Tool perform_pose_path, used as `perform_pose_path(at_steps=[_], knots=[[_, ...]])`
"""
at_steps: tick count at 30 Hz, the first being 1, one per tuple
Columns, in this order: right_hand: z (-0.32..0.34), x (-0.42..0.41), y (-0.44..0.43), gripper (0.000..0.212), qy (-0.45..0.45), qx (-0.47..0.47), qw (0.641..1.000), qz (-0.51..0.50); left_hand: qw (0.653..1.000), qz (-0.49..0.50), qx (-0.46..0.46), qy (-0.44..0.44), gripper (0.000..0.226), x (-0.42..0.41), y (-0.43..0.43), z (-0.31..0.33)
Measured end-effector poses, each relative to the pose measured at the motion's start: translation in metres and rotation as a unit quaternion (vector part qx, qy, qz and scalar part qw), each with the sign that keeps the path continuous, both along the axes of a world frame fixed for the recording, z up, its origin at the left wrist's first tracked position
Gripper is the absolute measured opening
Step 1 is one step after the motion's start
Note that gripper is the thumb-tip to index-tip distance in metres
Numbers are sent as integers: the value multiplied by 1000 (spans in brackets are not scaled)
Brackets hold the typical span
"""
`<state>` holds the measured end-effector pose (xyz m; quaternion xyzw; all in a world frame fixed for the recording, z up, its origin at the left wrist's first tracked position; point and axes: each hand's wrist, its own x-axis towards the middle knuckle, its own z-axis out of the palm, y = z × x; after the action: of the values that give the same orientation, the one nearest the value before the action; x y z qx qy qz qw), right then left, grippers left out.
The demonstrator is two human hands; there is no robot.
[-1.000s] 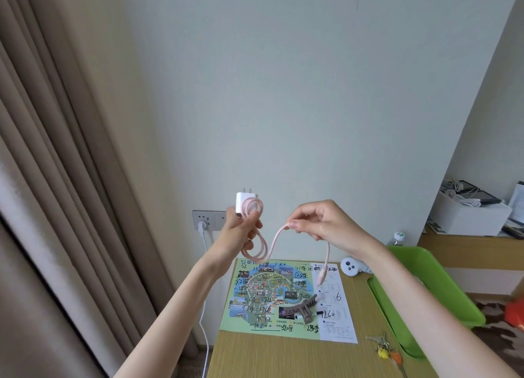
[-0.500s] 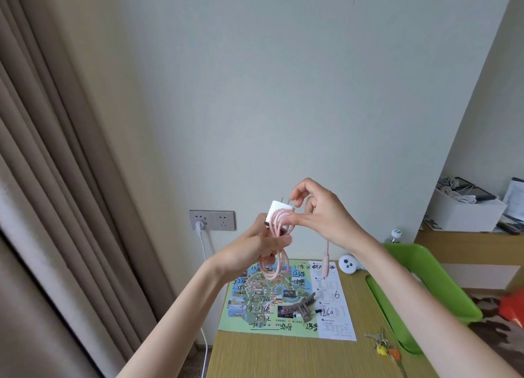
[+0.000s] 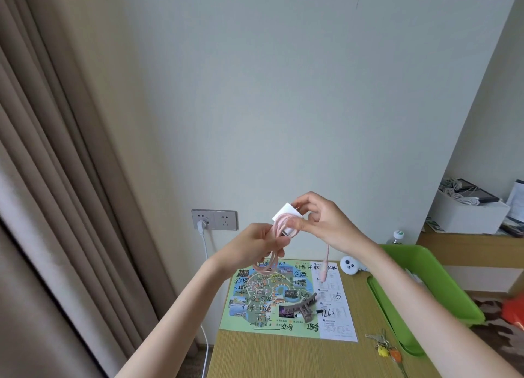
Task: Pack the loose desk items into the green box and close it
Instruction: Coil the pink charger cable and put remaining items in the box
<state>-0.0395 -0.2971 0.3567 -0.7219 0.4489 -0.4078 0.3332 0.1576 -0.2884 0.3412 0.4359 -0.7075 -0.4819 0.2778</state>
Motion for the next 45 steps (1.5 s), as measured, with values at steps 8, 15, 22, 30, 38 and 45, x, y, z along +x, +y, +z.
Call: perform_pose_path(at_steps=[8, 15, 22, 30, 38, 45], knots=[[29, -20, 3, 14, 156, -3, 988, 5, 994, 55, -62, -66, 14, 10, -10, -1], [45, -9, -11, 9, 72, 6, 993, 95, 980, -164, -49, -106, 20, -6, 13, 16], [9, -12, -13, 14, 24, 110, 990, 83, 984, -161, -80, 18, 16, -7, 23, 42], [-13, -3, 9, 23, 15, 129, 985, 112, 991, 50, -120, -35, 23, 15, -1, 33], [4, 18, 24, 13, 333, 17, 941, 52, 962, 127, -142, -197, 19, 13, -7, 9], [49, 13, 14, 9, 323, -42, 942, 82, 955, -35, -97, -278, 18, 13, 1, 14]])
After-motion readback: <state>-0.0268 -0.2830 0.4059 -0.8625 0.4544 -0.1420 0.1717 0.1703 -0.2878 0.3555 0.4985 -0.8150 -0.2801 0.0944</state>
